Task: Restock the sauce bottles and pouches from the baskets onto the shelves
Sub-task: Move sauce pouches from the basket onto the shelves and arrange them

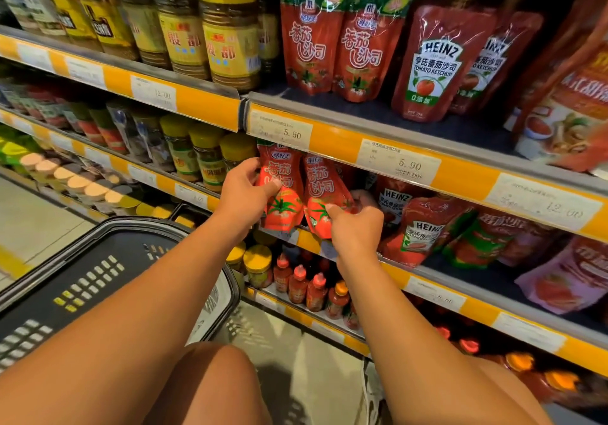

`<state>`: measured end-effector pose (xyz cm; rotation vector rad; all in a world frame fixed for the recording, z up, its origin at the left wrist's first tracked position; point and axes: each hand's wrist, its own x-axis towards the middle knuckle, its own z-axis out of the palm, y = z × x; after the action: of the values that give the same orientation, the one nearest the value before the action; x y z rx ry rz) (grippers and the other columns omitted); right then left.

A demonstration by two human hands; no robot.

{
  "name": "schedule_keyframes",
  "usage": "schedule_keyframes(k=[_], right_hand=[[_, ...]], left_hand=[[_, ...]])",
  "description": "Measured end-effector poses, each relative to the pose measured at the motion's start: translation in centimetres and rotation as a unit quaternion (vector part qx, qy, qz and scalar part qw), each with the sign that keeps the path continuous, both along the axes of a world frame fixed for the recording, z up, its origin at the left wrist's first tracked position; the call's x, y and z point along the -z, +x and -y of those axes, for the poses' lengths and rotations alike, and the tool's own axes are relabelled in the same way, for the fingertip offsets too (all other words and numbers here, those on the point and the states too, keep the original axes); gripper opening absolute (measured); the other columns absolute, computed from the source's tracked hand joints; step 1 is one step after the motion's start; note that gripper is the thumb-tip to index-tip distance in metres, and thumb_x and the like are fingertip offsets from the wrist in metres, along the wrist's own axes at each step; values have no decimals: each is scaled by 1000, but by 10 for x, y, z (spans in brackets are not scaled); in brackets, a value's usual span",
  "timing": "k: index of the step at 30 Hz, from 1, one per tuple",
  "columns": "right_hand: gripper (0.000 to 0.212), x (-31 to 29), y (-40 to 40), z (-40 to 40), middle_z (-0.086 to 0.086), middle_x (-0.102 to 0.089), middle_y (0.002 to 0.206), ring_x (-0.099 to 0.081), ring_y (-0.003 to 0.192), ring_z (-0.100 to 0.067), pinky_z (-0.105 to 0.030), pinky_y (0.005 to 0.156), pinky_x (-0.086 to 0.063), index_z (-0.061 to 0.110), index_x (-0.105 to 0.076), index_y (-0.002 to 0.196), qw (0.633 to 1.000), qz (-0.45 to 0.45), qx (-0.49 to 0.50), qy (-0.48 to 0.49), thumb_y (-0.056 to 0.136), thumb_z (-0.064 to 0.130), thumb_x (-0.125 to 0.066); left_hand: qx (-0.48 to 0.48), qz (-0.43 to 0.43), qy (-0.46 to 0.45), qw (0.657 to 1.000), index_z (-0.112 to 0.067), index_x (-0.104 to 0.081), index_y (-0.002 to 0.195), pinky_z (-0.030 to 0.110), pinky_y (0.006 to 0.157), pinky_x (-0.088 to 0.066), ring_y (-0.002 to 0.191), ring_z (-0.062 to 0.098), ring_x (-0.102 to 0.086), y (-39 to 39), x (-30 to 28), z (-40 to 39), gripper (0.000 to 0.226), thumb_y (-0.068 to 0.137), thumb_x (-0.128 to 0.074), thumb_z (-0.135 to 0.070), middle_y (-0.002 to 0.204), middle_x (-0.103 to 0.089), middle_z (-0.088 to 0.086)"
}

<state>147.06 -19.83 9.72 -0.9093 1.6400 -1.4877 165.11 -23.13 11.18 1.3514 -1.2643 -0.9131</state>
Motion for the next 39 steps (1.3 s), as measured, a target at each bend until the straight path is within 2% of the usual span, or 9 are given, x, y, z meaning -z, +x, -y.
schedule_keyframes(k=[7, 13, 18, 21, 26, 30, 33, 37, 39], right_hand=[[33, 8, 5, 12, 10, -71, 86, -66, 77, -6, -22, 59, -46, 31, -62, 79, 998, 53, 25, -11, 83, 4, -79], [30, 18, 3, 17, 11, -70, 91, -67, 82, -10, -21, 58, -45, 30, -63, 86, 999, 38, 24, -13, 87, 2, -73], [56, 27, -2, 15, -14, -64, 135, -63, 116, -34, -37, 87, -57, 16, -55, 145, 997, -60, 1, 43, 93, -6, -58], [60, 32, 1, 12, -16, -65, 131, -65, 103, -34, -31, 74, -50, 13, -45, 154, 987, -143, -9, 66, 96, -4, -54], [45, 29, -3, 13, -12, -68, 95, -63, 70, -24, -20, 49, -37, 3, -59, 139, 985, -149, 4, 88, 94, 1, -61], [51, 29, -4, 14, -19, -72, 113, -69, 84, -32, -23, 55, -43, 6, -58, 142, 981, -175, 10, 88, 92, -2, -61], [8, 30, -5, 16, -17, -65, 78, -60, 70, -31, -24, 49, -35, -6, -67, 93, 972, -198, 13, 126, 91, -2, -59], [9, 29, 0, 19, -13, -59, 77, -57, 74, -32, -29, 58, -37, -3, -63, 89, 964, -224, -5, 141, 93, -2, -55], [26, 30, 2, 20, -8, -52, 69, -54, 72, -30, -29, 58, -38, -1, -51, 69, 960, -240, -7, 145, 95, -1, -54]], left_hand=[[-5, 6, 13, 1000, -24, -61, 135, 10, 68, -54, 101, 2, -69, -7, 1, 14, 43, 96, -69, -7, 115, -73, -11], [3, 1, 20, 1000, -24, -55, 142, 22, 86, -58, 112, 5, -65, -9, 14, 23, 50, 98, -64, -2, 124, -70, -11], [23, 41, 33, 998, -30, -52, 140, 18, 81, -52, 105, -3, -63, -8, 17, 23, 56, 95, -65, 2, 114, -68, -19], [14, 156, 40, 987, -25, -47, 142, 30, 91, -52, 107, 10, -62, -11, 21, 18, 56, 94, -68, -4, 119, -65, -6], [-46, 271, 19, 961, -17, -50, 127, 43, 94, -54, 111, 28, -58, -18, 32, 6, 42, 93, -73, -15, 120, -58, 8], [-49, 271, 34, 961, -15, -49, 135, 47, 97, -55, 114, 31, -58, -20, 28, 13, 47, 94, -71, -12, 125, -59, 11], [-51, 297, 50, 952, -12, -49, 135, 49, 95, -55, 113, 35, -59, -23, 23, 18, 43, 95, -66, -9, 126, -59, 15], [-46, 328, 58, 942, -6, -42, 143, 45, 93, -55, 111, 38, -59, -29, 20, 20, 49, 97, -60, -5, 129, -57, 19], [-43, 339, 65, 938, -2, -41, 145, 42, 90, -53, 110, 37, -60, -30, 19, 21, 50, 98, -58, -6, 129, -57, 20]])
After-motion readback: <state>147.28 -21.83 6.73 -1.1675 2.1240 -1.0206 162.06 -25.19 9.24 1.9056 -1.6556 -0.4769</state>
